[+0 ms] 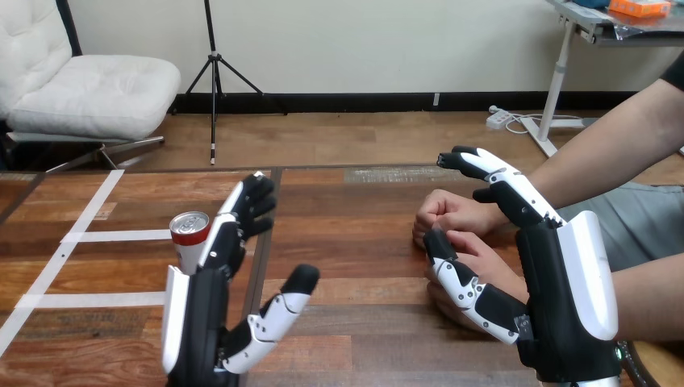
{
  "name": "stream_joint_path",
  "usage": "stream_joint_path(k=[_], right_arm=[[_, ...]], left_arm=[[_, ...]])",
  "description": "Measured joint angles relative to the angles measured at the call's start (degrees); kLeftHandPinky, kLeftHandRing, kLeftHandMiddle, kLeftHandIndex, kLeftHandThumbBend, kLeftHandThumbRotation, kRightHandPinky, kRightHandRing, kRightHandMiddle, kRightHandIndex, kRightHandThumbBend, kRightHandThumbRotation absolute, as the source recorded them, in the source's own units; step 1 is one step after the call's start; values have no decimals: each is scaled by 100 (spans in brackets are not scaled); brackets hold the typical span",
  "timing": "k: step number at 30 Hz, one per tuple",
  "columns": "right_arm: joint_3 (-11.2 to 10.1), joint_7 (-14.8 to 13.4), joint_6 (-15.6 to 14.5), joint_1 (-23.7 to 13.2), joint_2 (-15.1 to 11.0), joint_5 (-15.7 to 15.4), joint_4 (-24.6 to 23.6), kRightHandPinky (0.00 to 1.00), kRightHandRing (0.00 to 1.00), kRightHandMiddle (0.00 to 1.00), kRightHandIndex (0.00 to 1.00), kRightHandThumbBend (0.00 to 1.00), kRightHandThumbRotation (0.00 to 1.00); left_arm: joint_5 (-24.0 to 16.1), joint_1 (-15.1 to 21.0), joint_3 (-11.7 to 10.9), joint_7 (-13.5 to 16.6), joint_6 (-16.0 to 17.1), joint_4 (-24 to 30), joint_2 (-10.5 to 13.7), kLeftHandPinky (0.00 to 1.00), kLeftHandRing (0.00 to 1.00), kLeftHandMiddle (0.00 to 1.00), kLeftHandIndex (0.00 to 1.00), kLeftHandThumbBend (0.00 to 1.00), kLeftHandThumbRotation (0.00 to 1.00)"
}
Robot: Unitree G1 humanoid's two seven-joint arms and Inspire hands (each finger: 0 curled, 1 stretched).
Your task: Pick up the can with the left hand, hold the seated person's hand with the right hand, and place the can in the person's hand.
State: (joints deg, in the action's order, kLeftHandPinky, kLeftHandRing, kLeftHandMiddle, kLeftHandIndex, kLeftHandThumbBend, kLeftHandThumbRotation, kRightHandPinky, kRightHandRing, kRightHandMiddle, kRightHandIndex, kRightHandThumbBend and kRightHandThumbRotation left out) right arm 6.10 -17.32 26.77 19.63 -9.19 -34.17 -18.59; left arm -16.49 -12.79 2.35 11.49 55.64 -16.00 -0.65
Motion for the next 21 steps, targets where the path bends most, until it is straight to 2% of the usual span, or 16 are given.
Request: stream_joint_path(k=[18,19,21], right_arm=[[-34,12,0,-1,-5,30,7,68,79,84,76,37,0],[-34,18,0,-1,-4,34,7,73,82,84,77,37,0],[-35,18,0,-1,-4,34,7,76,83,84,77,37,0]], left_arm=[[-217,170,-405,498,-209,2,14,78,86,88,89,60,60],[-224,242,-502,596,-209,2,46,79,85,88,89,59,59],[-223,253,-515,600,-209,2,47,78,85,88,89,59,58]])
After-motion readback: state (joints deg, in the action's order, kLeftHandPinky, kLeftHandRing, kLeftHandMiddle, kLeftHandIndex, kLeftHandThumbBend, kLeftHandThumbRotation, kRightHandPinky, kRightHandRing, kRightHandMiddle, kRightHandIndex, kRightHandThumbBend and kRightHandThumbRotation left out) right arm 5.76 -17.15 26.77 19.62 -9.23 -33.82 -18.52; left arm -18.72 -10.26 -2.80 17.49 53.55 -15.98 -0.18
